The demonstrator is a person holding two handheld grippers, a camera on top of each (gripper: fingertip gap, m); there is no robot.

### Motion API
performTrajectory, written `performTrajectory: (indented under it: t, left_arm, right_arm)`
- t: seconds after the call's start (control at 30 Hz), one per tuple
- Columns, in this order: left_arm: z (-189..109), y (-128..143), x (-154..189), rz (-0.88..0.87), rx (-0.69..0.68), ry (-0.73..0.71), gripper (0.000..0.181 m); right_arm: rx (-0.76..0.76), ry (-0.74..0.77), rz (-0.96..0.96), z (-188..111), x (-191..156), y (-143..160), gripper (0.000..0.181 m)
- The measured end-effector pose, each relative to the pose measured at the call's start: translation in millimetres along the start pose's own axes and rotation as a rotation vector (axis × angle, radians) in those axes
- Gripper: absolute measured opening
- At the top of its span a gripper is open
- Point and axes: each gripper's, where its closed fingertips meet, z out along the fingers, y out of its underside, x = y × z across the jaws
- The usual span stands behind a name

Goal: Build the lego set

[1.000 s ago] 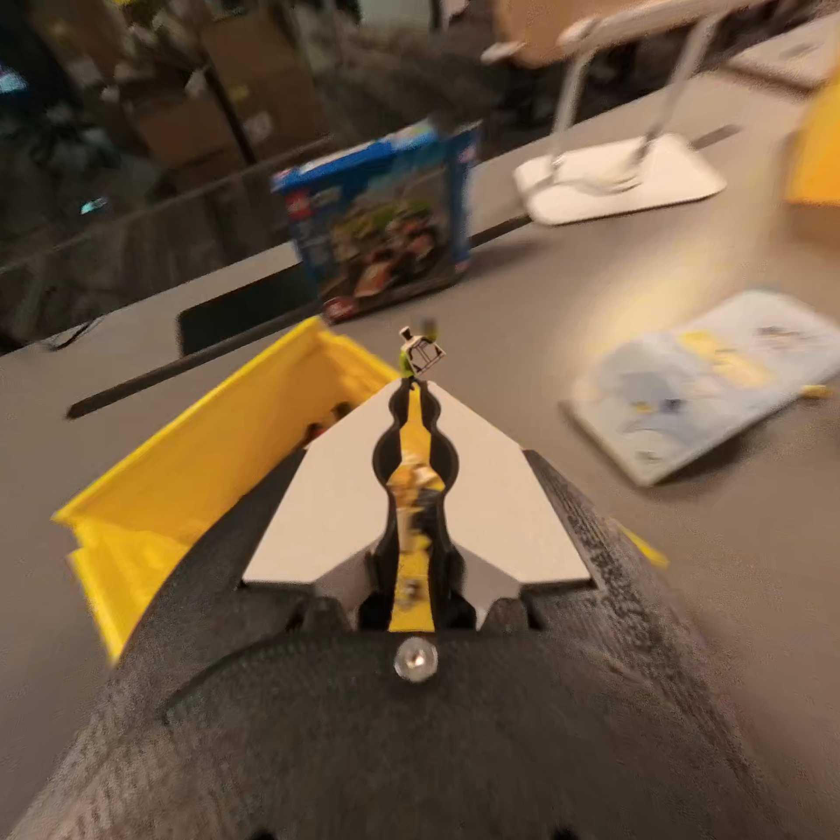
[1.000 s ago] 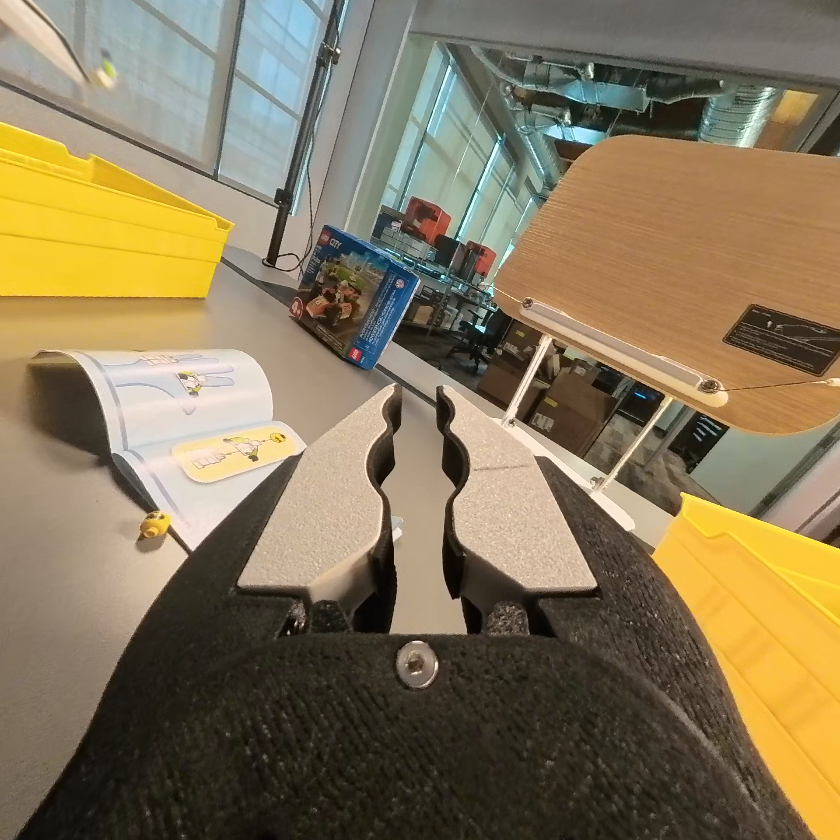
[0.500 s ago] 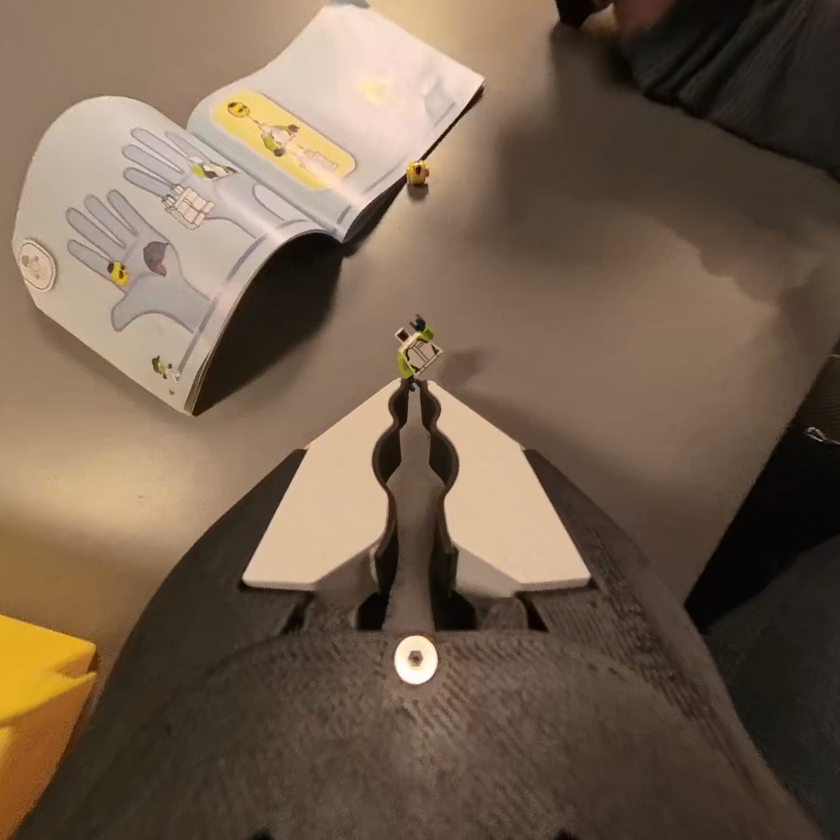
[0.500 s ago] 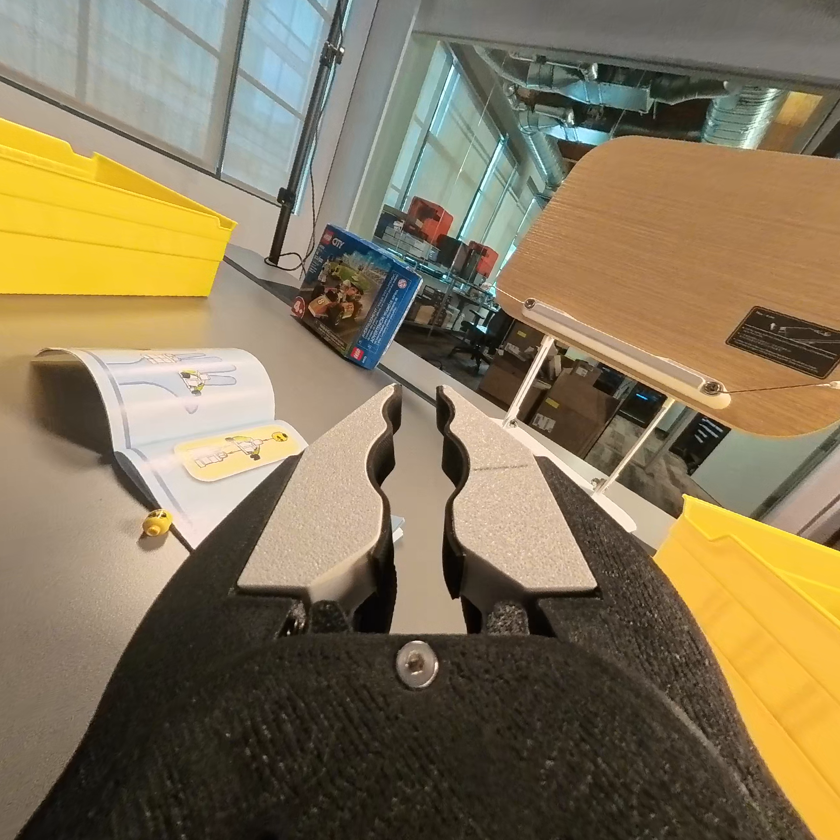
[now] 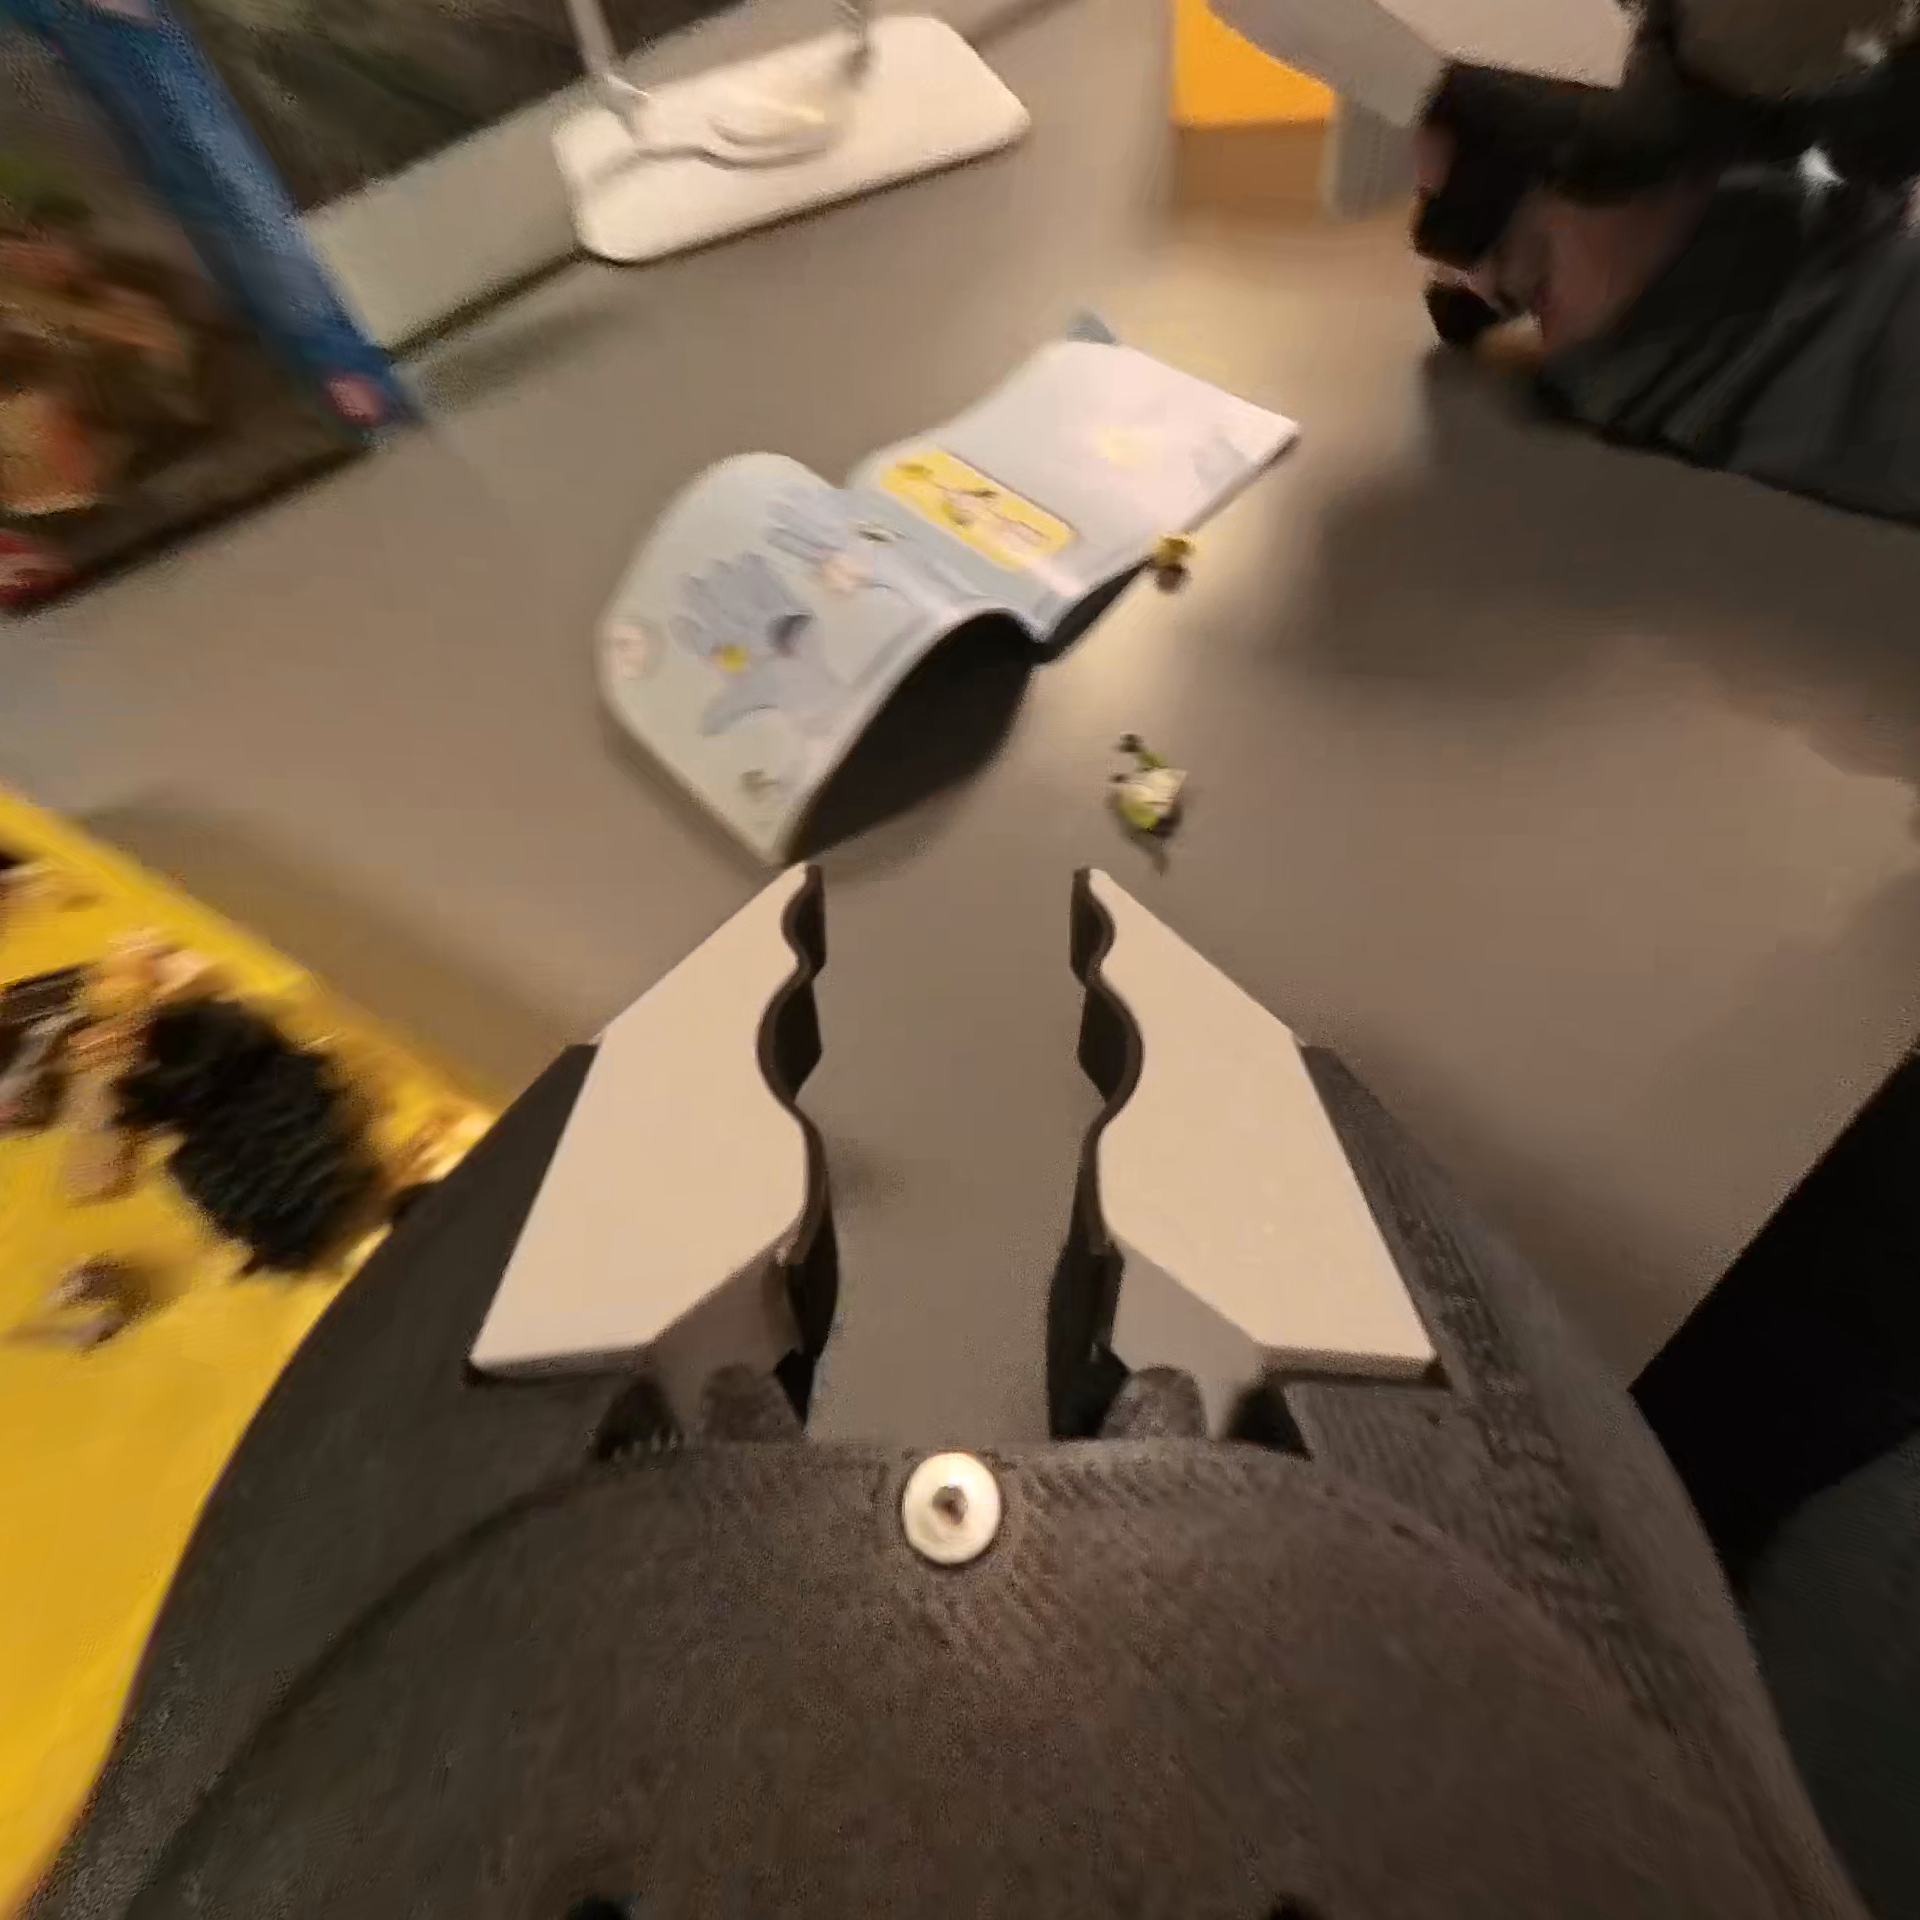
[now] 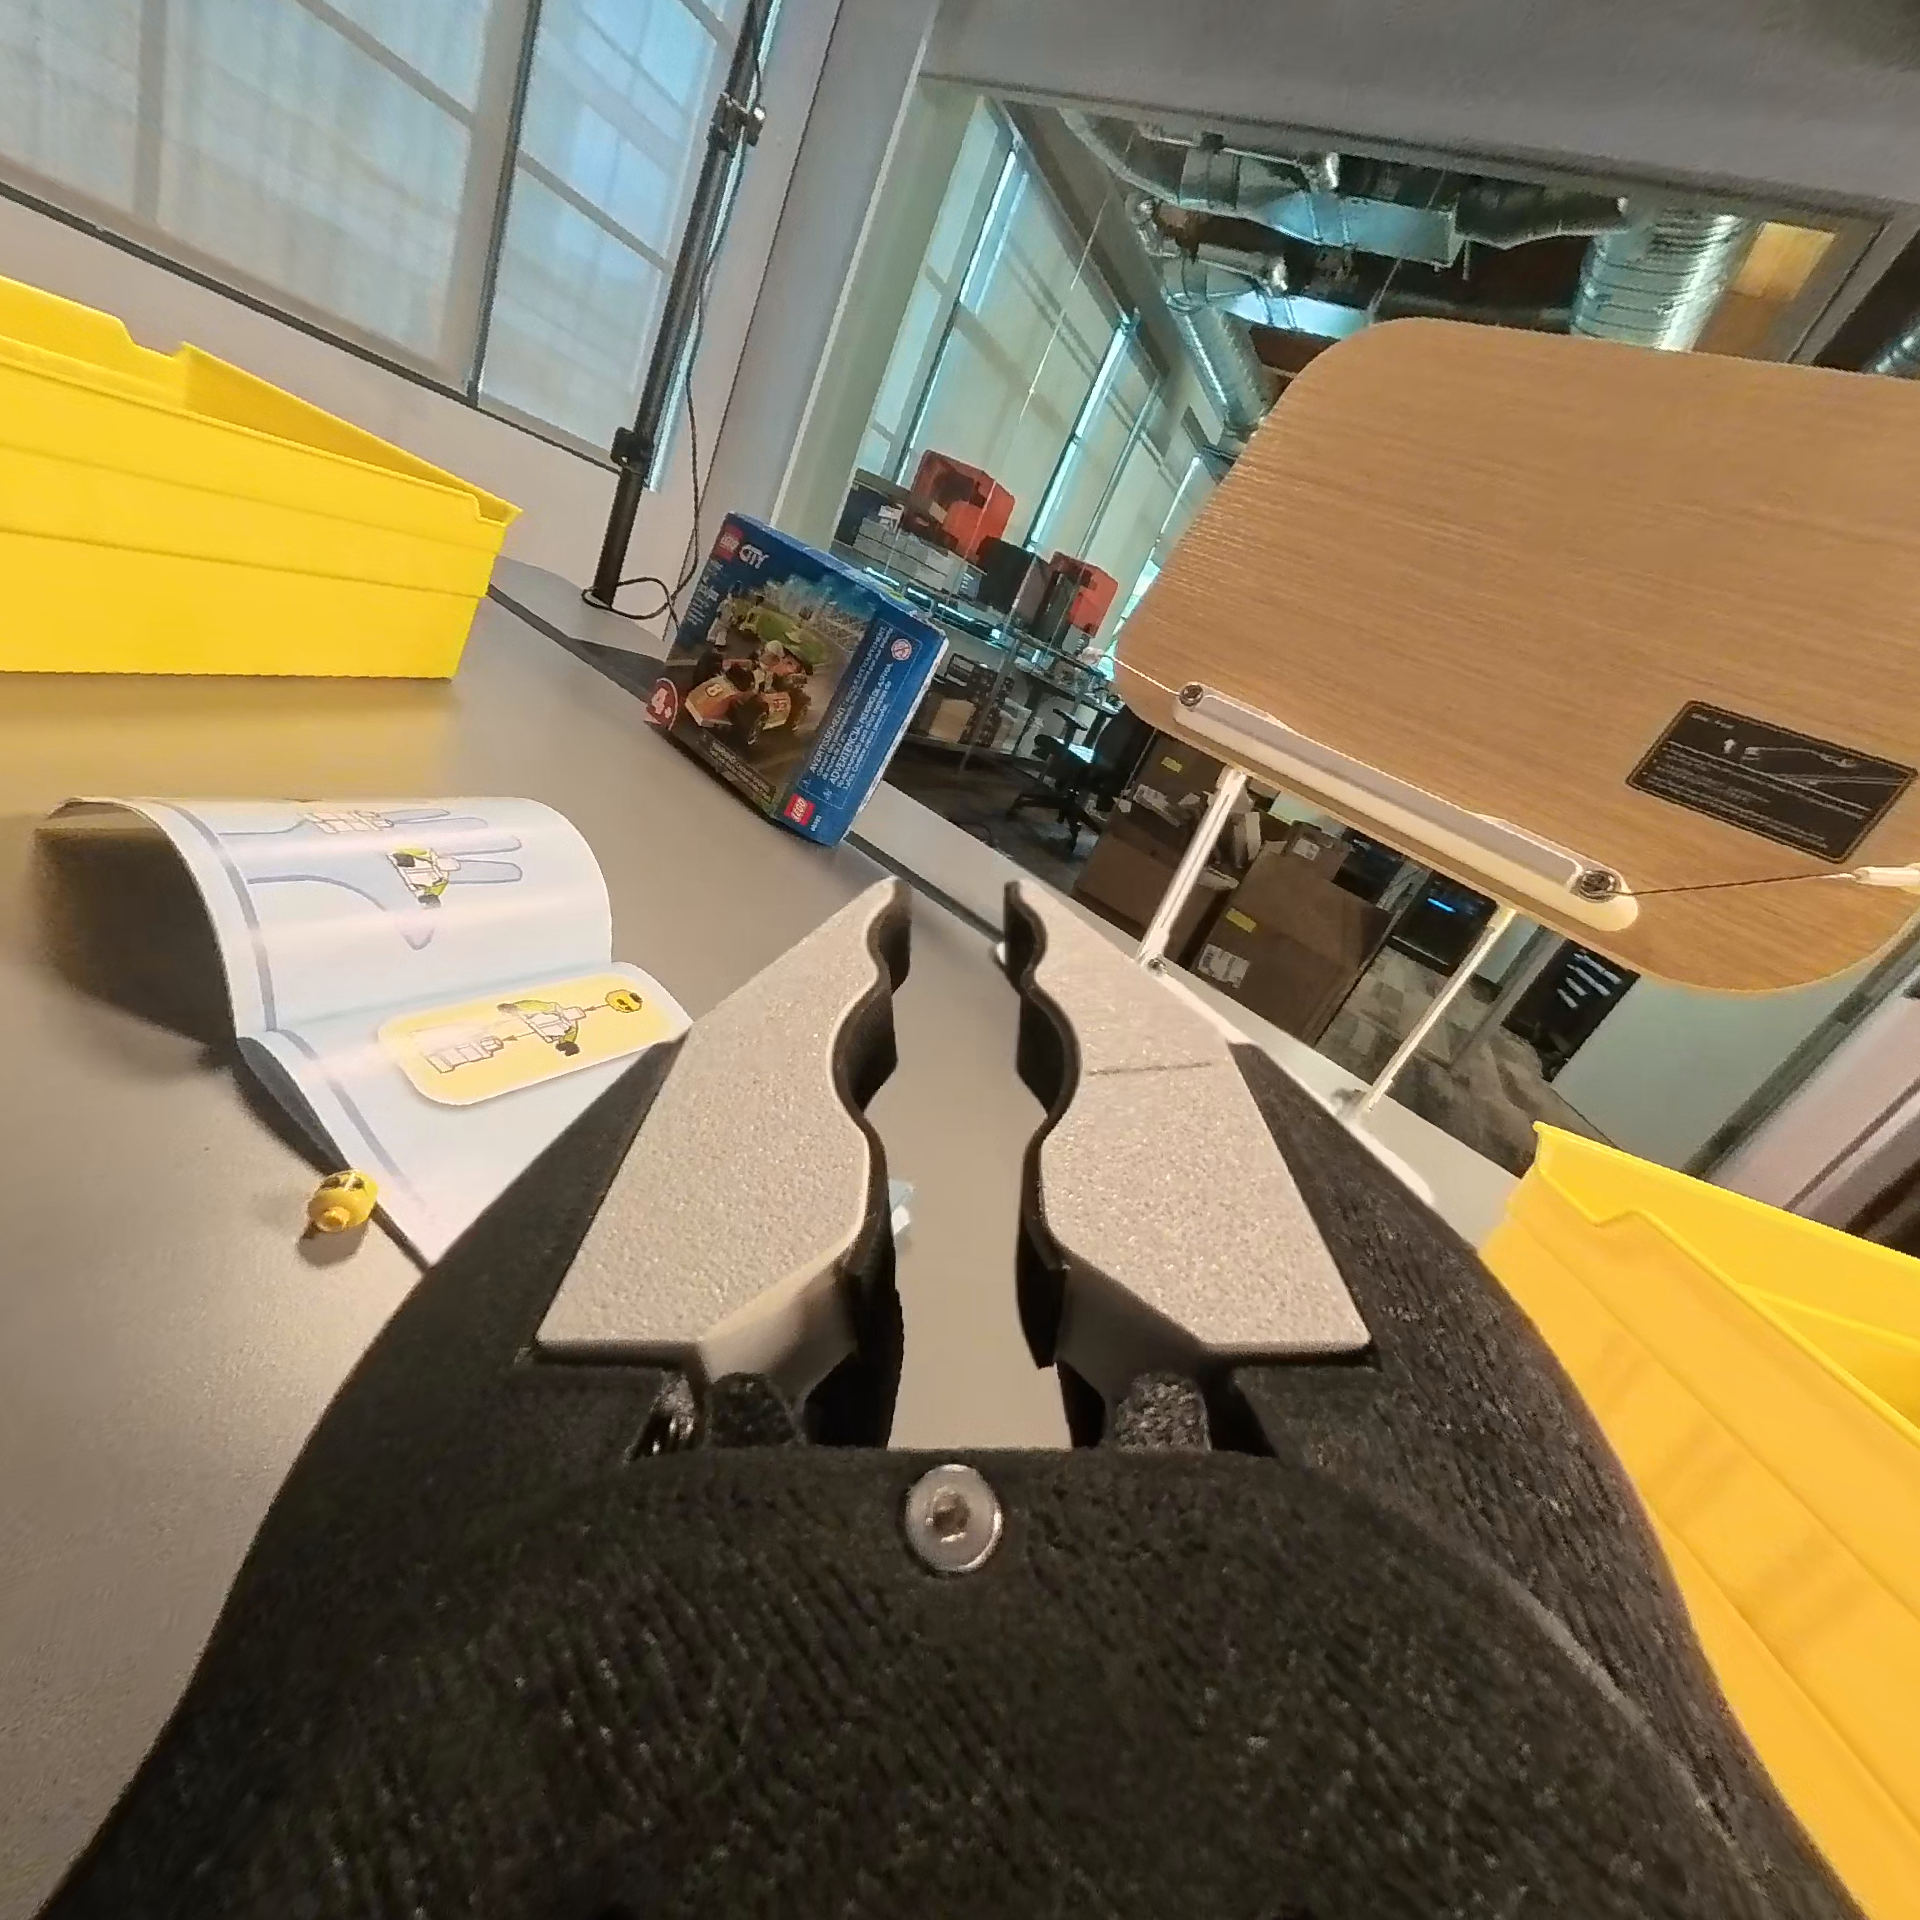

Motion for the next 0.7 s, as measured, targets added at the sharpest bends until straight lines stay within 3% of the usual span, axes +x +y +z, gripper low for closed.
performTrajectory:
  t: [0.27,0.47,0.63,0.7]
  left_arm:
    - [-73,16,-122,-0.15,0.007,-0.35,0.056]
    - [-96,20,-203,-0.149,-0.143,-0.435,0.06]
    - [-75,11,-246,-0.156,-0.21,-0.292,0.058]
    - [-63,11,-258,-0.163,-0.224,-0.224,0.047]
  right_arm:
    - [-0.012,0.037,-0.048,1,2,1,0.019]
    - [-0.007,0.094,-0.075,-1,11,0,0.016]
    - [-0.009,0.103,-0.072,-1,13,0,0.015]
    - [-0.006,0.108,-0.076,-1,13,-1,0.015]
